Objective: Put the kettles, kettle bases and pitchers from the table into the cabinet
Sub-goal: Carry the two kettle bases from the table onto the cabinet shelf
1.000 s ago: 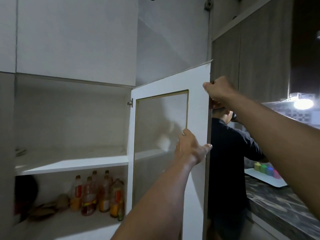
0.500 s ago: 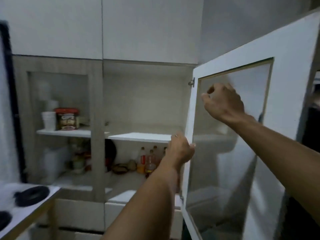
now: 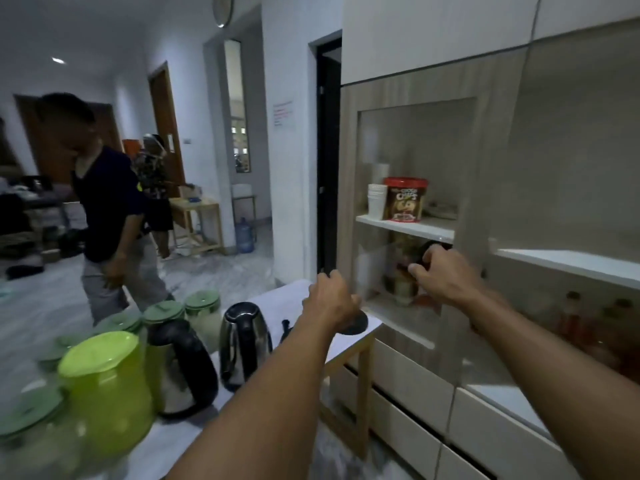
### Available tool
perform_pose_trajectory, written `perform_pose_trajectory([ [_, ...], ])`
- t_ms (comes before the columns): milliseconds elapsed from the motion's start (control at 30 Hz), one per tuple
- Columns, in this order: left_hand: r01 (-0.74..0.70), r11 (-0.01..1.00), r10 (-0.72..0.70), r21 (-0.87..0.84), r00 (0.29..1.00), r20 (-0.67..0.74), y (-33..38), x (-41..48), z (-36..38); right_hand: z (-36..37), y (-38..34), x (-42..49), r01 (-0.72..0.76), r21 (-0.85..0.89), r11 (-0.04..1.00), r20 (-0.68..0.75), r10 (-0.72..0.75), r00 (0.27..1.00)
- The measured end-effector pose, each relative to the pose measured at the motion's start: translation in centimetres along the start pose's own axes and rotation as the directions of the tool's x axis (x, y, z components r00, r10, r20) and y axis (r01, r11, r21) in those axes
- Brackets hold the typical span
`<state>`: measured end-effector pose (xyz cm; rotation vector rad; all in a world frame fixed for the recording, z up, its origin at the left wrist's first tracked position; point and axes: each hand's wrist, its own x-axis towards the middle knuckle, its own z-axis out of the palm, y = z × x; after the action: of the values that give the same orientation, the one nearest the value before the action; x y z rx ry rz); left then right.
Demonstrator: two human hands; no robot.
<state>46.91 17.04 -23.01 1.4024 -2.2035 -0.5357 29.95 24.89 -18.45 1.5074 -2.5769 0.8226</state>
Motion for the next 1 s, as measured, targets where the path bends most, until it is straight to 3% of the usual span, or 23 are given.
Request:
perform_pose_trajectory([
  [167,0.141,0.987,-0.140,0.072,0.990,-0.028,-8.7,5.1,0.7,10.8,-3.8,3.8,0.038,-0.031,0.999,0.175,-0.032,0.984],
  [367,0.281,0.949,-0.279,0.139,0.960,-0.033,-13.6,12.1,7.1,19.9,-1.3,12.0,-0.002,-0.069,0.998,0.271,0.021,0.962],
  [500,0.400,0.911,-0.397,0.101,0.916,-0.052,-16.4,17.3,13.4,28.0,2.4,19.1,0.055,-0.040,0.998,0.366,-0.036,0.930],
  [733,0.578,0.815,-0.579,-0.022,0.813,-0.065,-22.2,23.0,24.6,42.0,8.4,28.3,-0.029,-0.065,0.997,0.553,0.060,0.831],
  [900,0.672,0.733,-0.677,0.104,0.736,0.014,-24.1,25.3,29.6,47.8,10.0,30.1,0.014,-0.097,0.995,0.671,0.054,0.739],
  [1000,0.687,0.712,-0.697,0.143,0.716,0.029,-24.9,25.9,30.9,49.7,10.0,30.1,0.019,-0.099,0.995,0.628,0.048,0.777],
])
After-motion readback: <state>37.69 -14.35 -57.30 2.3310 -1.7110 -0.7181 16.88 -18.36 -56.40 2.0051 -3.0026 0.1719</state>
